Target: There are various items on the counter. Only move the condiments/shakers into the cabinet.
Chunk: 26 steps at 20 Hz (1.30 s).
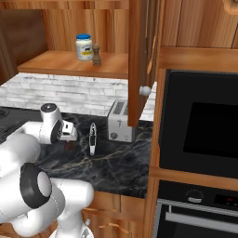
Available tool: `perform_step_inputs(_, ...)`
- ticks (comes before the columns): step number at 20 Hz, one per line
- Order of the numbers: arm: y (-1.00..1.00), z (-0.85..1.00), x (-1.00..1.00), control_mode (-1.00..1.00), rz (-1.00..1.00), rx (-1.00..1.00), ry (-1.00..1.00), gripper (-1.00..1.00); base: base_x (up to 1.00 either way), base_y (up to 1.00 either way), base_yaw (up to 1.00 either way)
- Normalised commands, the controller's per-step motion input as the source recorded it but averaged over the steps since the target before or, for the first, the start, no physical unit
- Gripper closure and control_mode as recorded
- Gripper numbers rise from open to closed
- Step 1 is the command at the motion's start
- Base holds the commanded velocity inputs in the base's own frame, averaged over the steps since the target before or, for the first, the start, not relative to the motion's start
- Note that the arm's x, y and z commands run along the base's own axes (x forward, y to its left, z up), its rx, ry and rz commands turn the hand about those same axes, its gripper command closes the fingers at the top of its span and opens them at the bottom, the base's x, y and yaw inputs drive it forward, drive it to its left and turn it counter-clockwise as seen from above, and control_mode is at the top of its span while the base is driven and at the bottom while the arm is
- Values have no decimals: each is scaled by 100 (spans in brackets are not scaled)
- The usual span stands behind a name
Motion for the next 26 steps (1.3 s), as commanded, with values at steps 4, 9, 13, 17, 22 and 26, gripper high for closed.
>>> perform_step_inputs(4, 6, -9, 21, -100, 0, -1, -1, -100, 0, 0, 0)
perform_step_inputs(9, 0, -10, 20, -100, 0, -3, -1, -100, 0, 0, 0)
perform_step_inputs(13, 0, -9, 16, -100, 0, -1, -1, -100, 0, 0, 0)
perform_step_inputs(17, 0, -14, 14, -100, 0, 0, -1, -100, 0, 0, 0)
perform_step_inputs(22, 0, -12, 12, -100, 0, 0, 0, -100, 0, 0, 0)
perform_step_inputs(26, 0, -17, 13, -100, 0, -1, 0, -100, 0, 0, 0)
